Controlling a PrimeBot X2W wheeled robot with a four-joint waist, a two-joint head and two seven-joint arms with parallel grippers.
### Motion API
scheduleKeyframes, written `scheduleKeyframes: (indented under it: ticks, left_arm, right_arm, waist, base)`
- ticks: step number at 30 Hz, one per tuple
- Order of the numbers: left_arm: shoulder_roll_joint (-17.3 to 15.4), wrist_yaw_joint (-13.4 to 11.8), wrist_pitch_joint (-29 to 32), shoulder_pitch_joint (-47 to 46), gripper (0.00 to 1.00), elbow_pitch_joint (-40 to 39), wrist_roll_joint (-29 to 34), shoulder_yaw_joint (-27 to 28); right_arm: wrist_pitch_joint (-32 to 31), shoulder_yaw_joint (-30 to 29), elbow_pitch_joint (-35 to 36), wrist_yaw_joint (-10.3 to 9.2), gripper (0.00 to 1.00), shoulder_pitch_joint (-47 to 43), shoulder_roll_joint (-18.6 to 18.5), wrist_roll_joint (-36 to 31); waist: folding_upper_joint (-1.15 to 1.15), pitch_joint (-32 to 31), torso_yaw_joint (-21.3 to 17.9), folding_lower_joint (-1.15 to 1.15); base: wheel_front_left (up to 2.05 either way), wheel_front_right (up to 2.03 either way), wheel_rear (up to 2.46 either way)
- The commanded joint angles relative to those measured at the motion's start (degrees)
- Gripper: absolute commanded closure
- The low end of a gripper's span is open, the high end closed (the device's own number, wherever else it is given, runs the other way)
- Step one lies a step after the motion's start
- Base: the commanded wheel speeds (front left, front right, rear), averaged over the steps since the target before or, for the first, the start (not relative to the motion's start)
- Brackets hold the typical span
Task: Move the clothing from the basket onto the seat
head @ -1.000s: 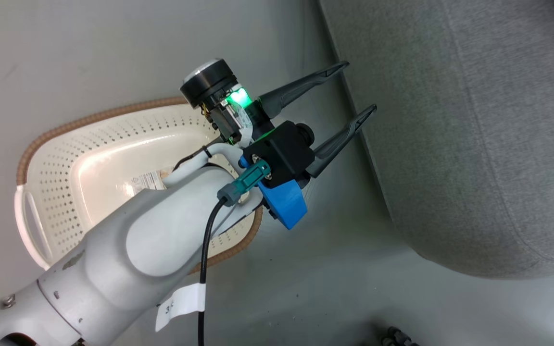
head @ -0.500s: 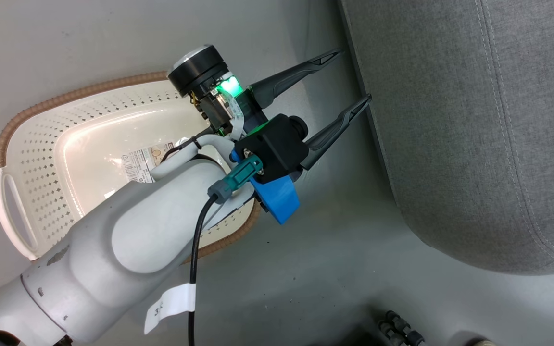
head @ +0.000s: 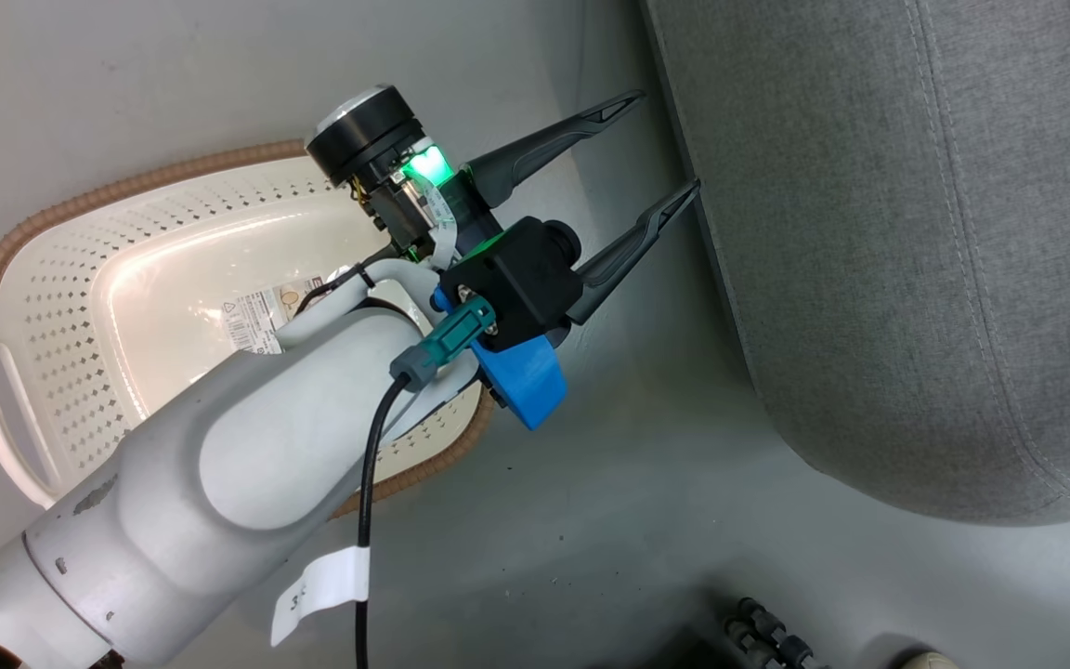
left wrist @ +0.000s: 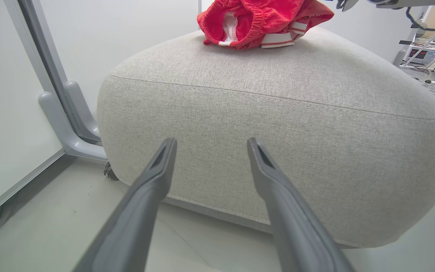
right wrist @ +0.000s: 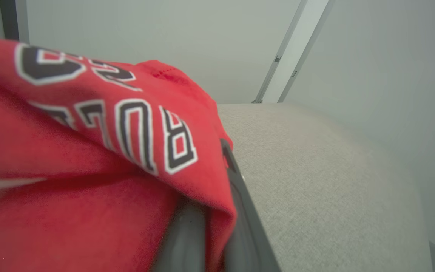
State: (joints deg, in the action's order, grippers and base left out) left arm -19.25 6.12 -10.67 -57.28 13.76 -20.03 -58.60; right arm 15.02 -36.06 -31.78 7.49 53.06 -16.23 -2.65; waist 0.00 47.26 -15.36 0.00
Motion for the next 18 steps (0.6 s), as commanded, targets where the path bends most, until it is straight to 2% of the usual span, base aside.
scheduleKeyframes:
  ticks: [1,2,9,18]
  left_arm:
    - [-0.2,-0.1,0.0,-0.3,0.00,-0.2,-0.1,-0.2]
    - [-0.3,-0.2,0.0,-0.1,0.00,-0.1,-0.2,-0.2]
    - [0.6,-0.4,-1.2,0.8,0.00,0.8,-0.7,-0.5]
    - [2.0,-1.7,-3.7,4.4,0.00,3.5,-2.6,0.4]
  right_arm:
    - [0.2,-0.3,0.5,0.01,0.10,-1.0,0.3,-0.5]
    - [0.2,-0.4,0.9,0.01,0.00,-1.4,0.9,-0.6]
    - [0.2,0.3,5.8,0.01,0.00,-7.8,2.3,1.2]
    - [0.2,6.0,14.9,0.01,0.00,-22.0,2.9,4.4]
  waist:
    - [0.00,-0.1,0.0,0.00]
    - [0.00,-0.4,-0.1,0.00]
    - [0.00,-3.2,-0.5,0.00]
    - [0.00,-11.1,-0.4,0.00]
  base:
    - [0.00,0.00,0.00]
    - [0.00,0.00,0.00]
    - [0.00,0.00,0.00]
    - [0.00,0.00,0.00]
